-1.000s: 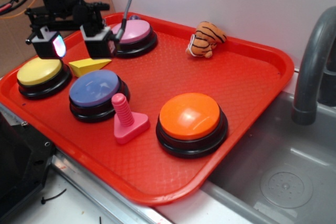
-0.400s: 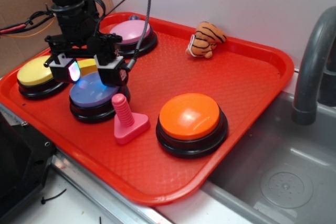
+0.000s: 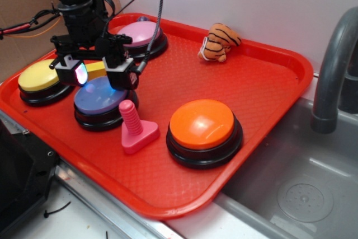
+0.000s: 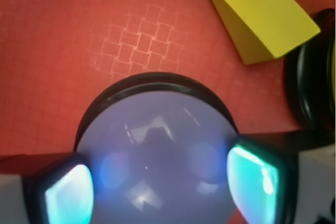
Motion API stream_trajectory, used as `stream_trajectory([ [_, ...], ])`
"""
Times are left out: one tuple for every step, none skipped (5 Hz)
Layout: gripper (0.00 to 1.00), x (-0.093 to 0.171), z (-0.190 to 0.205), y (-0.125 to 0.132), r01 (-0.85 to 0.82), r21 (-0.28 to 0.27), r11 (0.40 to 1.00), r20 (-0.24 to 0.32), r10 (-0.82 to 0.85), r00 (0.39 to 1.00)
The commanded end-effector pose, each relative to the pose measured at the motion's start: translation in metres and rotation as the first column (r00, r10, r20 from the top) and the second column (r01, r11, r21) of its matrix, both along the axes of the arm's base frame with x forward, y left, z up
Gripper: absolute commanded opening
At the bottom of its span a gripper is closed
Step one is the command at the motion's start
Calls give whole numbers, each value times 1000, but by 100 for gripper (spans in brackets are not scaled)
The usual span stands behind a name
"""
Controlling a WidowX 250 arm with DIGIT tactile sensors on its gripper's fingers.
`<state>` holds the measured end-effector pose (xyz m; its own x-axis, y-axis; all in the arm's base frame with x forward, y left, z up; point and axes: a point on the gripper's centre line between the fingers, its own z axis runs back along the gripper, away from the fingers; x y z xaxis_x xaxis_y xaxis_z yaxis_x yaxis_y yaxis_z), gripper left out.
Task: Push the purple button.
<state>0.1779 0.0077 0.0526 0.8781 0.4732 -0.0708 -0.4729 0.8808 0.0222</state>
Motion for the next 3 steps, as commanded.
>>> stream_trajectory([
  [100,-2,45,10,37,38,999,68,-40,997],
  [100,-3,53,12,44,39,998,66,-46,997],
  [100,-5,64,14,49,44,998,76,-52,996],
])
